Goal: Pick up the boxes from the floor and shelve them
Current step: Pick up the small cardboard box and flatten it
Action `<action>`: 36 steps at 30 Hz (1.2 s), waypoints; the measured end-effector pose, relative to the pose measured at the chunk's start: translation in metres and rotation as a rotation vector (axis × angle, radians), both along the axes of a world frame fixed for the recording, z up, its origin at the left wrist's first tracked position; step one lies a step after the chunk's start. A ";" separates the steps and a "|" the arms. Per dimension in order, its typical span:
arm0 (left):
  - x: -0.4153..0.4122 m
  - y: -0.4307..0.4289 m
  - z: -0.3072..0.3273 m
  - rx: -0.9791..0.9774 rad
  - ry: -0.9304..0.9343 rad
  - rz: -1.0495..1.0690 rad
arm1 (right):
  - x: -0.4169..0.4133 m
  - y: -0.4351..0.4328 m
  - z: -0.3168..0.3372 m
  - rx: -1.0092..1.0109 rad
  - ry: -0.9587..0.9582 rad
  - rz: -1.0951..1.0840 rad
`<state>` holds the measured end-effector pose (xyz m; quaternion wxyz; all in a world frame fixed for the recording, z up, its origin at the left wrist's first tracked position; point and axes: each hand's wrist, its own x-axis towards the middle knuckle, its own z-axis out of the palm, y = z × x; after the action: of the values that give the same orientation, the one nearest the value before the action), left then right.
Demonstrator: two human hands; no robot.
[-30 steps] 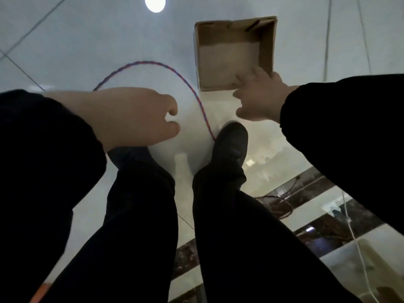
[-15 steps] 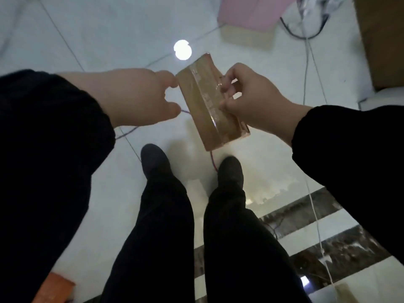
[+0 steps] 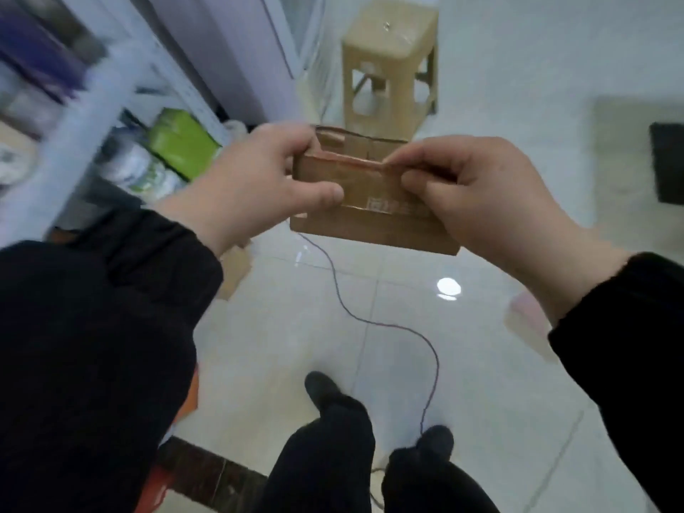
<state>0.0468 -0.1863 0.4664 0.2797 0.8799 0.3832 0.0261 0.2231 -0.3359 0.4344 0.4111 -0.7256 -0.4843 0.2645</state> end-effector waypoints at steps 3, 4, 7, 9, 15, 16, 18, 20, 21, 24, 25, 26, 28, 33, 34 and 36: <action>-0.081 -0.003 0.080 0.130 -0.166 0.206 | -0.052 0.041 0.083 0.218 -0.078 0.092; -0.108 -0.005 0.104 0.176 -0.204 0.270 | -0.070 0.054 0.106 0.267 -0.104 0.121; -0.190 -0.013 0.169 0.316 -0.280 0.465 | -0.131 0.087 0.167 0.291 -0.065 0.224; -0.242 -0.019 0.204 0.401 -0.321 0.554 | -0.173 0.104 0.199 0.307 0.066 0.345; -0.359 -0.039 0.270 0.549 -0.453 0.714 | -0.274 0.149 0.268 0.329 0.121 0.551; -0.375 -0.040 0.275 0.570 -0.482 0.738 | -0.287 0.154 0.278 0.345 0.111 0.562; -0.404 -0.040 0.282 0.539 -0.527 0.786 | -0.310 0.163 0.294 0.379 0.097 0.585; -0.424 -0.039 0.285 0.406 -0.598 0.803 | -0.331 0.171 0.303 0.404 0.081 0.615; -0.430 -0.036 0.284 0.361 -0.642 0.795 | -0.338 0.175 0.306 0.410 0.081 0.627; -0.433 -0.024 0.283 0.352 -0.688 0.818 | -0.348 0.194 0.310 0.414 0.085 0.673; -0.429 -0.017 0.283 0.354 -0.689 0.833 | -0.347 0.202 0.312 0.425 0.088 0.683; -0.425 -0.008 0.284 0.356 -0.689 0.843 | -0.343 0.213 0.314 0.436 0.087 0.686; -0.413 0.013 0.285 0.375 -0.700 0.832 | -0.333 0.238 0.320 0.459 0.095 0.691; -0.371 0.081 0.296 0.477 -0.667 0.737 | -0.287 0.314 0.334 0.540 0.134 0.693; -0.360 0.100 0.299 0.491 -0.662 0.724 | -0.275 0.332 0.338 0.563 0.136 0.685; -0.339 0.138 0.308 0.516 -0.656 0.710 | -0.256 0.370 0.347 0.598 0.145 0.665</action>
<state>-0.2925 -0.0480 0.7741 0.1335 0.6823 0.5304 0.4852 -0.0328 0.0345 0.7810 0.5282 -0.3594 -0.7162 0.2809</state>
